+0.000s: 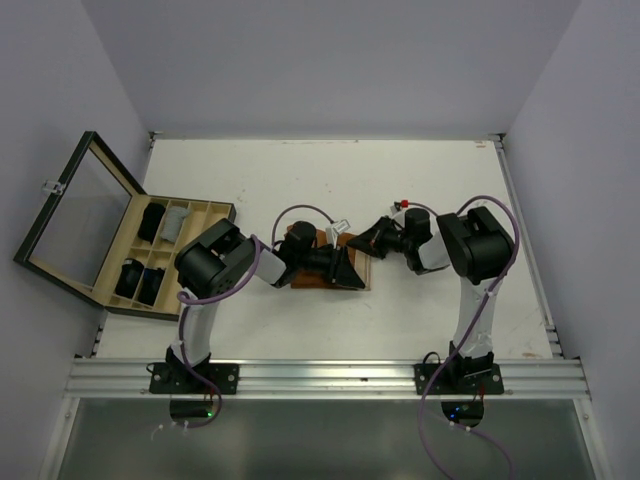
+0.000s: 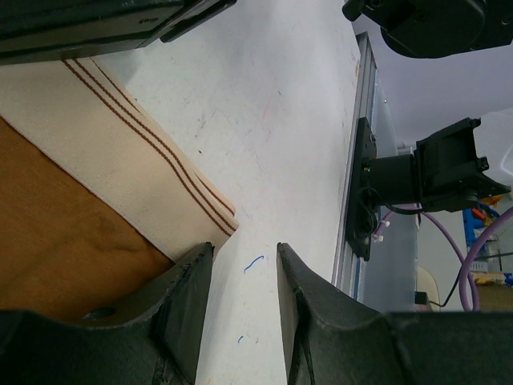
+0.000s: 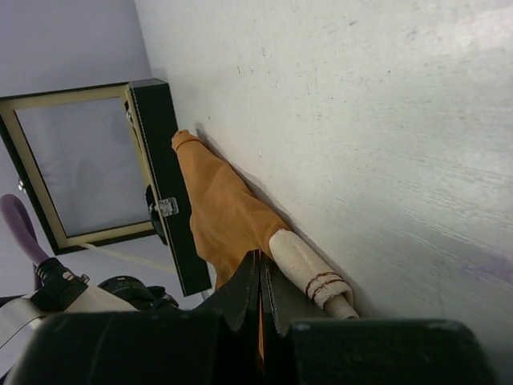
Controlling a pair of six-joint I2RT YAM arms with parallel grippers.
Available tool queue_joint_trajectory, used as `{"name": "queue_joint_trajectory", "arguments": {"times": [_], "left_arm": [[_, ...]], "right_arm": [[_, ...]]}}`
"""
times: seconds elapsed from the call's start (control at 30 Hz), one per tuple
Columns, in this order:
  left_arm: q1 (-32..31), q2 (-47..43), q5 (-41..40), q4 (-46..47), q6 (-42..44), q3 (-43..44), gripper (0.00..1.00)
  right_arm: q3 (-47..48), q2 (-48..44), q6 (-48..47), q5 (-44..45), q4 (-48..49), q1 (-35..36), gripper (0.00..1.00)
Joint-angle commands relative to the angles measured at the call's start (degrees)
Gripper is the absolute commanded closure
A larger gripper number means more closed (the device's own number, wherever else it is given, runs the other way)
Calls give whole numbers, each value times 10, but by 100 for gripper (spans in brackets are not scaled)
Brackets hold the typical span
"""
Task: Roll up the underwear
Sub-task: Fold the underwear
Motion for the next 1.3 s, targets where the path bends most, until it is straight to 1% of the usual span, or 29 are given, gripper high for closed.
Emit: {"name": "queue_joint_trajectory", "arguments": {"times": [0.0, 0.17, 0.2, 0.27, 0.3, 0.33, 0.4, 0.43, 0.47, 0.57, 1.03, 1.23, 1.27], "left_arm": [[0, 11, -25, -62, 36, -18, 57], [8, 10, -25, -66, 38, -26, 57], [9, 10, -25, -66, 39, -27, 57], [9, 10, -27, -66, 39, -28, 57], [9, 11, -26, -66, 38, -28, 57], [9, 12, -26, -68, 38, -27, 57], [9, 14, -25, -68, 38, -24, 57], [9, 15, -25, -69, 38, -23, 57], [9, 16, -25, -68, 37, -22, 57], [9, 20, -24, -67, 36, -22, 57], [9, 20, -26, -65, 35, -30, 58], [8, 23, -26, -66, 33, -32, 59], [8, 23, -27, -66, 33, -32, 59]], "right_arm": [[2, 40, -58, 42, -22, -6, 100], [1, 55, -71, 47, -49, -18, 100], [7, 60, -70, 42, -51, -20, 95], [11, 61, -70, 40, -58, -21, 77], [16, 61, -71, 39, -64, -20, 72], [17, 58, -72, 42, -71, -21, 61], [17, 52, -73, 54, -82, -21, 51], [18, 48, -76, 60, -92, -21, 42], [18, 39, -81, 62, -94, -20, 39], [18, 36, -82, 61, -95, -22, 37], [69, 106, -66, 49, -95, -51, 36], [70, 109, -53, 44, -92, -57, 36], [69, 106, -46, 38, -78, -56, 36]]}}
